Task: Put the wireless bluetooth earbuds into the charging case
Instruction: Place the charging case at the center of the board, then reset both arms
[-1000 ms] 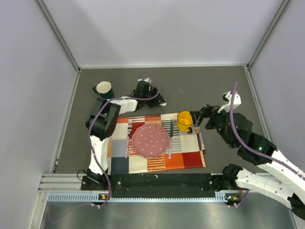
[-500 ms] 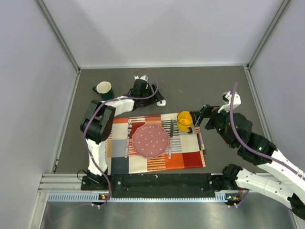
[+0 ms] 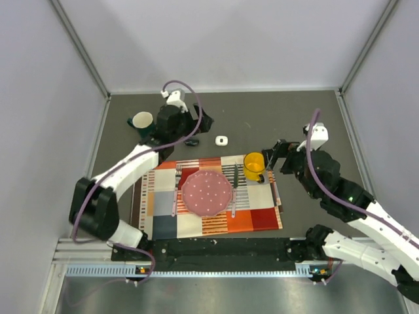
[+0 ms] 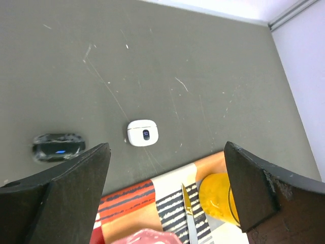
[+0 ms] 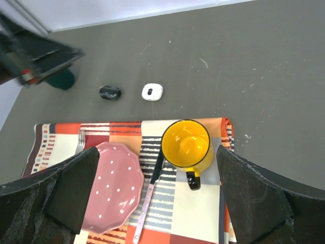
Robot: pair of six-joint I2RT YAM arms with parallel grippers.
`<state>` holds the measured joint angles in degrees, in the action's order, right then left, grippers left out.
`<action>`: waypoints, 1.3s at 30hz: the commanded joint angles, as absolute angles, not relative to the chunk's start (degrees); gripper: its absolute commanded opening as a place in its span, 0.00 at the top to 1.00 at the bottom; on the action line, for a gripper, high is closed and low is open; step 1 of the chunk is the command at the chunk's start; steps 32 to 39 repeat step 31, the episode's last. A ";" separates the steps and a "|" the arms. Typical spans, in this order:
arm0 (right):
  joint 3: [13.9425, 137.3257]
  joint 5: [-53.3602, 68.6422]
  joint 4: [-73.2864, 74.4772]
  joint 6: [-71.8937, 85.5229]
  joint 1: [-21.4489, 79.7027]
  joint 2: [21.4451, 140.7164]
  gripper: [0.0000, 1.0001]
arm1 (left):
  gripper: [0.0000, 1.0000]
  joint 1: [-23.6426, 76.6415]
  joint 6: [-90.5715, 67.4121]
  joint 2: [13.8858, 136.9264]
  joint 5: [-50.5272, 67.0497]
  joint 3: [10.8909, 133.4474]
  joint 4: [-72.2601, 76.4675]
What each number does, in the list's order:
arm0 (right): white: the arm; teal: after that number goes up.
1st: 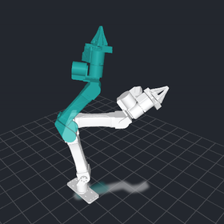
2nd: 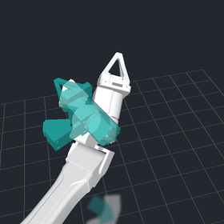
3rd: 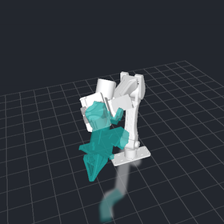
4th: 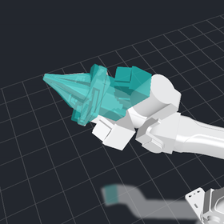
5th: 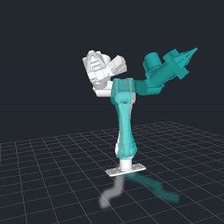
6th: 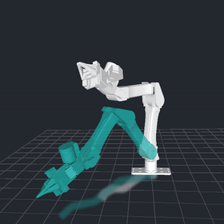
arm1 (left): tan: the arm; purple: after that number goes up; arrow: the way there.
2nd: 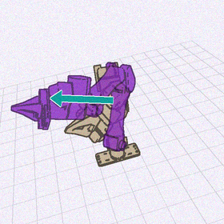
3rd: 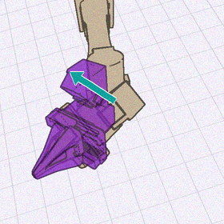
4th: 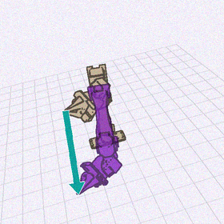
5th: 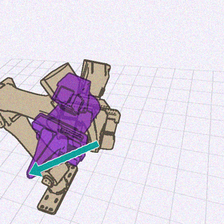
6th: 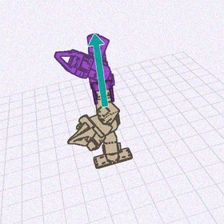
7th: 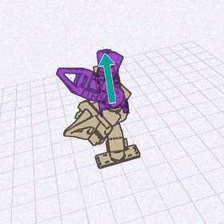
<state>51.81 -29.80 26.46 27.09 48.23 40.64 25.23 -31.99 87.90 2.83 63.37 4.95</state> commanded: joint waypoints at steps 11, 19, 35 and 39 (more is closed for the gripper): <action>48.79 7.47 28.92 33.83 6.09 53.61 0.01 | 0.01 25.14 -15.39 51.34 -11.86 43.51 -3.21; 46.85 -4.64 25.41 31.55 2.11 57.30 0.01 | 0.01 25.05 -17.05 33.61 -16.42 42.81 -15.91; 34.20 -19.84 9.68 22.07 2.72 50.81 0.01 | 0.01 25.05 -19.16 26.89 -19.25 40.43 -15.82; 34.20 -19.84 9.68 22.07 2.72 50.81 0.01 | 0.01 25.05 -19.16 26.89 -19.25 40.43 -15.82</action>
